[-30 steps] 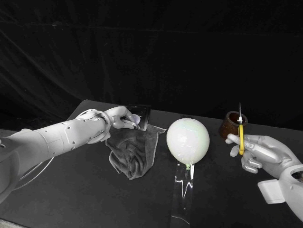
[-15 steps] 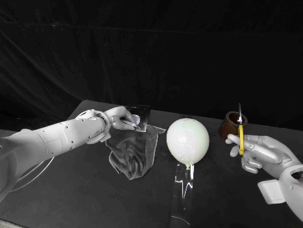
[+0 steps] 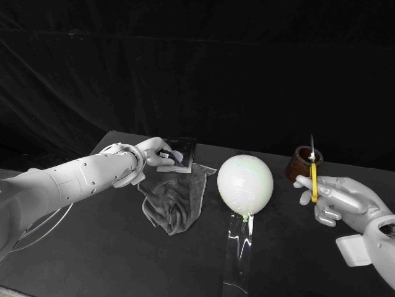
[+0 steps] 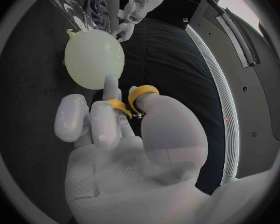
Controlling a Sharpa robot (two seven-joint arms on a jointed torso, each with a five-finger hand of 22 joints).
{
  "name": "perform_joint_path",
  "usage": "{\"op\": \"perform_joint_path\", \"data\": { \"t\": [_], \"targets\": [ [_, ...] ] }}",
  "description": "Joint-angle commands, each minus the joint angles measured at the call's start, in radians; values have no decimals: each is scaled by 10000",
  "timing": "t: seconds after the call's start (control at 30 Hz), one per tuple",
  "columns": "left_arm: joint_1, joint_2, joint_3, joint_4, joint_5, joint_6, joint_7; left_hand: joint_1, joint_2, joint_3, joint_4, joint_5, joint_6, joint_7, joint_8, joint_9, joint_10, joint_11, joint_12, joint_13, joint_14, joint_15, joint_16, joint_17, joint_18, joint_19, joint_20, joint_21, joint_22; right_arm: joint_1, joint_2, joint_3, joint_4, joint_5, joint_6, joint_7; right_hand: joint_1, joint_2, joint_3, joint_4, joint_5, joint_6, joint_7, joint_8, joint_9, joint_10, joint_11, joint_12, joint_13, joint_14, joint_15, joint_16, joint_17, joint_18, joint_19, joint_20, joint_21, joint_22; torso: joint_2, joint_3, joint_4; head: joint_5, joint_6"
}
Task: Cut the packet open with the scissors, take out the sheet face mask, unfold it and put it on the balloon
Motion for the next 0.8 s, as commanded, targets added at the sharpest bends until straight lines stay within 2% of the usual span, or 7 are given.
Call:
{"op": "perform_joint_path", "data": {
  "t": [0.03, 0.13, 0.17, 0.23, 0.5, 0.67, 0.8],
  "targets": [
    [-130, 11, -75, 53, 513, -226, 34, 117, -61, 652, 87, -32, 150, 39, 106, 54, 347, -107, -25, -57, 306, -74, 47, 286, 171, 830, 38, 419, 279, -4, 22, 6, -22, -160, 187, 103, 1129, 1210, 422, -390, 15, 151, -79, 38, 15, 1758, -858, 16, 7, 214, -99, 57, 9, 160, -10, -7, -67, 15, -2, -2, -3, -15, 30],
    [-128, -18, -70, 93, 782, -595, 274, -242, -713, 2006, 383, -57, 219, 61, 239, 121, 688, -176, -299, -80, 545, -112, 5, 211, 133, 1560, 36, 742, 356, -4, 38, 6, -78, -161, 181, 112, 1129, 1210, 422, -390, 15, 151, -79, 38, 15, 1758, -858, 16, 7, 214, -99, 57, 9, 160, -10, -7, -67, 15, -8, 0, -2, -21, 45],
    [-126, -32, -67, 113, 867, -687, 343, -234, -740, 2082, 358, 22, 216, 56, 246, 125, 741, -192, -261, -62, 565, -138, 8, 210, 126, 1569, 46, 745, 355, -4, 43, 6, -95, -161, 181, 115, 1129, 1210, 422, -390, 15, 151, -79, 38, 15, 1758, -858, 16, 7, 214, -99, 57, 9, 160, -10, -7, -67, 15, -13, 0, -2, -20, 52],
    [-113, -94, -49, 203, 1183, -884, 518, -986, -1376, 3607, 221, 51, 215, 81, 502, 293, 979, -209, -296, -68, 827, -191, -38, 144, 87, 1724, 43, 802, 326, -4, 60, 6, -149, -162, 183, 131, 1123, 1207, 427, -395, 16, 151, -79, 39, 16, 1762, -858, 10, 4, 216, -99, 64, 18, 155, 1, -8, -51, 28, -16, 2, -2, -22, 72],
    [22, -325, 88, 639, 2239, -1230, 610, -1659, -1569, 4307, -191, 1, 171, 99, 778, 486, 1392, -326, -203, -28, 1179, -320, 58, 182, -123, 1948, 74, 906, 330, 0, 113, 8, -309, -163, 211, 230, 1119, 1204, 429, -398, 16, 151, -79, 40, 16, 1765, -859, 7, 2, 216, -99, 68, 23, 155, 1, -9, -51, 29, -23, 12, 1, -45, 221],
    [277, -492, 157, 1042, 2885, -1382, 623, -1917, -1592, 4495, -381, 1, 147, 81, 894, 567, 1620, -378, -180, -17, 1353, -374, 143, 230, -207, 1990, 57, 918, 318, 91, 189, 11, -483, -162, 343, 410, 1108, 1191, 425, -400, 14, 151, -77, 40, 16, 1769, -858, 2, -1, 217, -99, 73, 32, 152, 6, -9, -44, 36, -39, 9, 7, -109, 437],
    [722, -701, 226, 1594, 3488, -1579, 711, -2077, -1571, 4577, -525, 0, 125, 36, 968, 620, 1942, -467, -82, 12, 1615, -466, 296, 303, -206, 2062, 43, 955, 322, 268, 343, 14, -715, -146, 548, 659, 1087, 1150, 410, -407, 13, 145, -74, 34, 12, 1773, -855, -9, -7, 217, -98, 79, 40, 147, 16, -10, -28, 52, -91, 38, 3, -134, 526]
  ]
}}
